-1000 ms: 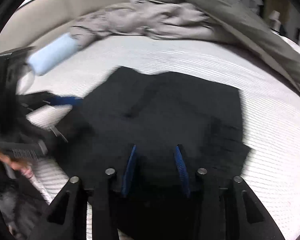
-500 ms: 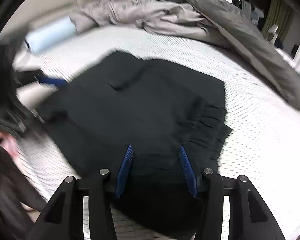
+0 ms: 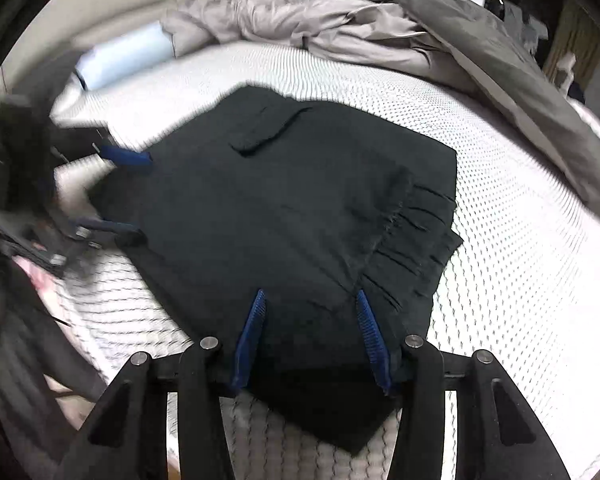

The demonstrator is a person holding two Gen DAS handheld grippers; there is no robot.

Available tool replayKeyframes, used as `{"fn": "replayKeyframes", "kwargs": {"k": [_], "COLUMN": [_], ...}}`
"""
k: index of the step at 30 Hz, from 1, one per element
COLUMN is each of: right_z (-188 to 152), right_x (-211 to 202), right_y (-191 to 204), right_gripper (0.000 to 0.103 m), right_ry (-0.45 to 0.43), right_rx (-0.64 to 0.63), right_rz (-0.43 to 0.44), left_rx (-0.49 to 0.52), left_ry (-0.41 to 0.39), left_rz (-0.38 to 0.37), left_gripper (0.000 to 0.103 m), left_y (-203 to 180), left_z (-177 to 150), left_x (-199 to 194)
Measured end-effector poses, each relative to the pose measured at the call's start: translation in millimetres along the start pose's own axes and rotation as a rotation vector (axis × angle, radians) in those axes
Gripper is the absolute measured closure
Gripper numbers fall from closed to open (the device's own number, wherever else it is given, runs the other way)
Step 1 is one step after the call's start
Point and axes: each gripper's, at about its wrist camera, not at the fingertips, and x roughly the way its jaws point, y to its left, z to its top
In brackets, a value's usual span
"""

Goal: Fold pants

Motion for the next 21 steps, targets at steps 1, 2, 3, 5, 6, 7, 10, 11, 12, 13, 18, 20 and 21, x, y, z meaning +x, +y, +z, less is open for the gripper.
{"fn": "replayKeyframes", "kwargs": {"k": [1,2,3,5,6,7,10,11,12,13,18,20,21], "right_z": [-1.6,-12.2,-11.2,-11.8,-11.4,-14.8,-10.7,-10.5,-7.7,-5.9,1.7,2.2,4.0], "right_x": [-7.7,-13.6,-16.5,-15.8,-10.9,-10.3,3.6,2.4,1.5,1.3,12.5,12.9,13.7], "right_y": [-10.5,-29.2,-38.6,-56.0,-62.2,-64.5,-69.9,-74.5,-76.3,-80.9,-95.8,-101.9,-102.8], "right_gripper": [0.055,0.055,0.055,0.055,0.055,0.055,0.055,0.055,0.055,0.055,0.055,0.055,0.055], "right_ry": [-0.017,-0.028,-0.043,-0.053,-0.056,-0.055,-0.058,-0.069,-0.092,-0.102,-0.132,-0.136,-0.136], "right_rx": [0.048,0.076,0.118,0.212,0.249,0.267,0.333,0.344,0.367,0.385,0.495,0.527,0.537], "right_rz": [0.028,0.038,0.036,0.041,0.064,0.079,0.142,0.17,0.214,0.239,0.386,0.418,0.429], "left_rx": [-0.011,-0.025,-0.051,-0.082,-0.089,-0.084,-0.05,-0.05,-0.059,-0.07,-0.144,-0.151,-0.144], "left_ry": [-0.014,-0.031,-0.055,-0.079,-0.078,-0.078,-0.064,-0.061,-0.055,-0.051,-0.021,-0.011,-0.012], "left_rz": [-0.014,-0.027,-0.028,-0.037,-0.059,-0.073,-0.068,-0.072,-0.088,-0.087,-0.11,-0.126,-0.126], "left_gripper": [0.022,0.022,0.022,0.022,0.022,0.022,0.022,0.022,0.022,0.022,0.022,0.022,0.022], "left_y": [-0.5,-2.4,-4.0,-13.3,-23.2,-32.4,-64.1,-72.8,-80.6,-84.5,-81.5,-79.7,-80.1], "left_z": [3.3,6.8,16.5,25.4,32.5,36.7,51.0,54.3,59.7,62.8,73.6,72.0,71.1], "left_x": [-2.4,-6.5,-6.9,-6.4,-0.4,4.4,23.2,26.9,33.7,37.4,53.0,54.2,55.4]}}
